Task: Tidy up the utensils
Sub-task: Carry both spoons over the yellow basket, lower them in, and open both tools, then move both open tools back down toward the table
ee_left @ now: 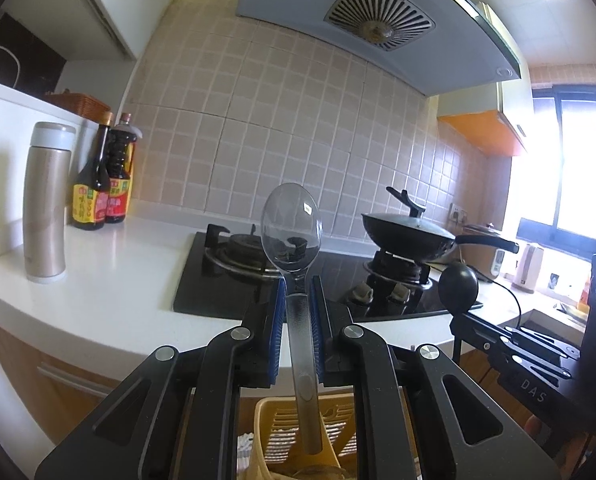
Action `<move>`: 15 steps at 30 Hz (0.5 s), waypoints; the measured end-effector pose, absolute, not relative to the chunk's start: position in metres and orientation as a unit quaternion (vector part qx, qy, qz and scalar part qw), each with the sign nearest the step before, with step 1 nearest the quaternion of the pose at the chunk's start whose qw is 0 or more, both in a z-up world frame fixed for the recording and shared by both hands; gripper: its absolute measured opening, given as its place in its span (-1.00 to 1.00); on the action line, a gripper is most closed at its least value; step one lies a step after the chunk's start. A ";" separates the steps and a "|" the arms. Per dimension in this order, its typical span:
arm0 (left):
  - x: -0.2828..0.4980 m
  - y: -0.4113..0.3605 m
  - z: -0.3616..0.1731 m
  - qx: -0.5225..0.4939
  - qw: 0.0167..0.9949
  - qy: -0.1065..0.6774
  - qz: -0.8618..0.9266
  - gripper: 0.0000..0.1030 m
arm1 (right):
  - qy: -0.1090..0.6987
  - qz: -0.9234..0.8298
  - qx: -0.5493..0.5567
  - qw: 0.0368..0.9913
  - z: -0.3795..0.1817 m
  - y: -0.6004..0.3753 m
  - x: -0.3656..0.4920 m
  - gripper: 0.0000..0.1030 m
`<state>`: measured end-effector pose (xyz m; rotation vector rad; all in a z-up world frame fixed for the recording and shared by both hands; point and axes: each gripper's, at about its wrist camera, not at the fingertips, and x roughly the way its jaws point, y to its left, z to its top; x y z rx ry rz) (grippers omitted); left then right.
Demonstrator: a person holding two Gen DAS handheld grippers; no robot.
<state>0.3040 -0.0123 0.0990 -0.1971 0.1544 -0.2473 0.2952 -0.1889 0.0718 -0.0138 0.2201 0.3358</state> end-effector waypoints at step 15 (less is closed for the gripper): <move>0.267 0.007 0.117 -0.104 0.983 0.078 -0.133 -0.03 | 0.158 0.194 0.032 0.968 0.071 -0.207 0.266 -0.88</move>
